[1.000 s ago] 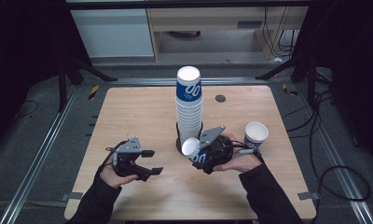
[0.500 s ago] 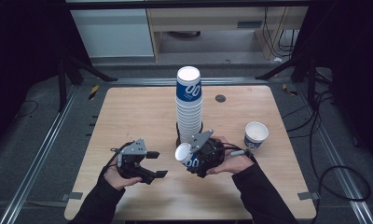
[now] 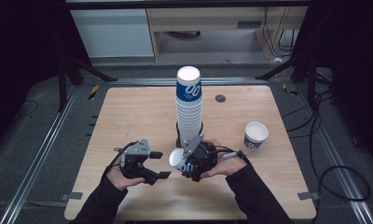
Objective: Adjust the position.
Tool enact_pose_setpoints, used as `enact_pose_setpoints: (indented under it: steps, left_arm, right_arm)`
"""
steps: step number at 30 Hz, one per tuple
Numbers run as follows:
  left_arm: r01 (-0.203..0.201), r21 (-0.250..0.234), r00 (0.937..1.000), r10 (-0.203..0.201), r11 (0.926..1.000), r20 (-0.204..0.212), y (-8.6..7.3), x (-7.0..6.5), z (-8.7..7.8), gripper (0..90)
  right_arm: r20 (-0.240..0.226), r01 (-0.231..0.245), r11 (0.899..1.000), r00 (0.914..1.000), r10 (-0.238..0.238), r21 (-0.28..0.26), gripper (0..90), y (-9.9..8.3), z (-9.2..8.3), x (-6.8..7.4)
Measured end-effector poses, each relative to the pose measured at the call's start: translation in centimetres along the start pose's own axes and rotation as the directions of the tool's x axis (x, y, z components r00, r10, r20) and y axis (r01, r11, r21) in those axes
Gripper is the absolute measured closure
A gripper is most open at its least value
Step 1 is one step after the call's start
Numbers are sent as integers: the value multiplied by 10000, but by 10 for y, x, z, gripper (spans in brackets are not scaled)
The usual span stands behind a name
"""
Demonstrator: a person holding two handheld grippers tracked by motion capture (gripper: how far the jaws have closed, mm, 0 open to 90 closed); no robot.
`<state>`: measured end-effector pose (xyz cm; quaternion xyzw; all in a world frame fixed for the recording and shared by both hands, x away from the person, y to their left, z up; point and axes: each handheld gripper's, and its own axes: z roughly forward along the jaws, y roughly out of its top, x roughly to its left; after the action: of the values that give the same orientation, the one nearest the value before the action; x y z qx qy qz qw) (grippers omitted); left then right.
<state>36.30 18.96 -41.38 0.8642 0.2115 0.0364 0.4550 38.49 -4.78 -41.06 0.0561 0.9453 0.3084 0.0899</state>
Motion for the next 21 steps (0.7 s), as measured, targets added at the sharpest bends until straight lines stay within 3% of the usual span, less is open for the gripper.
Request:
enact_pose_setpoints:
  steps: [21]
  left_arm:
    - [-19,43,9993,18,10000,363,3,-3,8,193]
  right_arm:
    - [-447,478,9988,9979,-474,74,214,17,18,11]
